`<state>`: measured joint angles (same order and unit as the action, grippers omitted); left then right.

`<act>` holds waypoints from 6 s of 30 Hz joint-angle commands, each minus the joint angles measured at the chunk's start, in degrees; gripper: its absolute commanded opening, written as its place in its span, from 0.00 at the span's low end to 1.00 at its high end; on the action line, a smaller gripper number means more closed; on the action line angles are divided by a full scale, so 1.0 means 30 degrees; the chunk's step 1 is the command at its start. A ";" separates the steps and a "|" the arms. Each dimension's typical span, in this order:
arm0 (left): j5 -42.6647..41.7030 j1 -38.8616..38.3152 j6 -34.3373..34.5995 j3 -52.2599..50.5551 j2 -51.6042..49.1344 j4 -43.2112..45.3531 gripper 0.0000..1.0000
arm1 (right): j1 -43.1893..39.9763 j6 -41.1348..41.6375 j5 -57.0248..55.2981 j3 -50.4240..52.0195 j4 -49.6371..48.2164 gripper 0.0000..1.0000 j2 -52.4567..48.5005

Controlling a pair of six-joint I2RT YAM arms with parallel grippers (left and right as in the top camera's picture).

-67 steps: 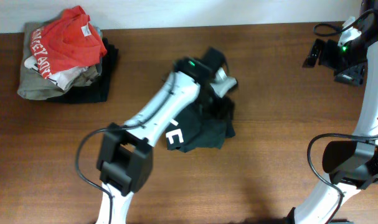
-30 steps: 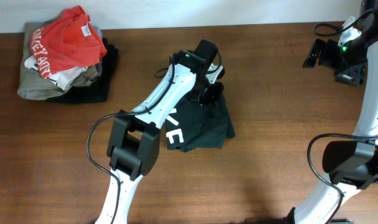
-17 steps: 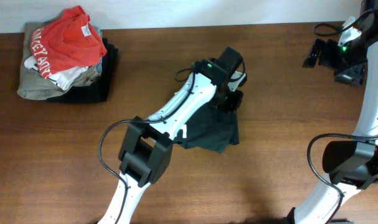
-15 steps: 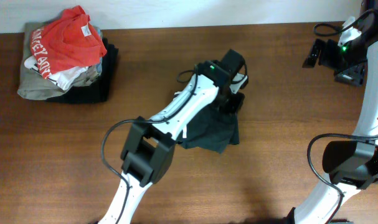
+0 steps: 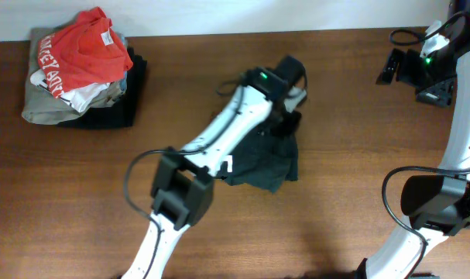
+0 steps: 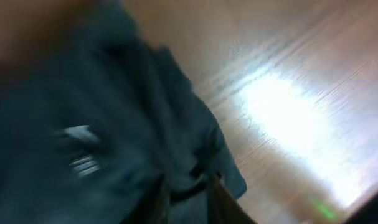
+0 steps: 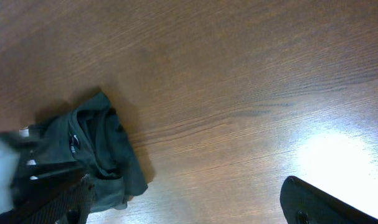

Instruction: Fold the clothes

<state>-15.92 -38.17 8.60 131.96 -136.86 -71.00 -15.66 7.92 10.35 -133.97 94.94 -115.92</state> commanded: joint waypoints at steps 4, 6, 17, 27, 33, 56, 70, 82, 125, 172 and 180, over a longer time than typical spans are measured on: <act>0.0182 0.2062 -0.0321 0.0612 0.0627 0.0255 0.26 | -0.0007 -0.0066 -0.0175 -0.0182 0.0000 0.99 0.0372; 0.0087 0.2098 -0.0306 0.0605 -0.0313 0.0415 0.26 | -0.0007 -0.0066 -0.0175 -0.0182 0.0000 0.99 0.0372; -0.2397 0.1246 -0.0758 0.0597 -0.2856 0.1399 0.25 | -0.0007 -0.0066 -0.0175 -0.0182 0.0000 0.99 0.0372; -0.2390 -0.0219 -0.0758 0.0903 -0.4211 0.1464 0.20 | -0.0007 -0.0066 -0.0175 -0.0182 0.0000 0.99 0.0372; -0.2339 -0.0204 -0.2018 0.3490 -0.2557 -0.1355 0.20 | -0.0007 -0.0066 -0.0175 -0.0182 0.0000 0.99 0.0372; -0.3883 -0.1559 -0.2827 -0.4087 -0.1268 -0.3971 0.32 | -0.0007 -0.0066 -0.0175 -0.0182 0.0000 0.99 0.0372; -0.6054 -0.3359 -0.4524 -0.3016 -0.0393 -0.3461 0.31 | -0.0007 -0.0066 -0.0175 -0.0182 0.0000 0.99 0.0372; -0.0182 0.3672 -0.4299 -0.2368 0.2747 -0.3453 0.99 | -0.0007 -0.0066 -0.0175 -0.0182 0.0000 0.99 0.0372; -0.8735 0.6244 -0.7009 -0.3045 -0.5311 -0.1020 0.05 | -0.0007 -0.0066 -0.0175 -0.0182 0.0000 0.98 0.0372; 0.3337 1.6364 0.1778 1.4426 -0.5268 0.3942 0.01 | -0.0007 -0.0066 -0.0175 -0.0182 0.0000 0.99 0.0372; 0.6455 1.8178 0.3767 1.4309 -0.5297 0.3781 0.01 | -0.0007 -0.0066 -0.0175 -0.0182 0.0000 0.99 0.0372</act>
<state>-3.11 13.50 16.84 173.49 -153.32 -59.83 -15.66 7.75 10.35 -133.97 94.94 -115.92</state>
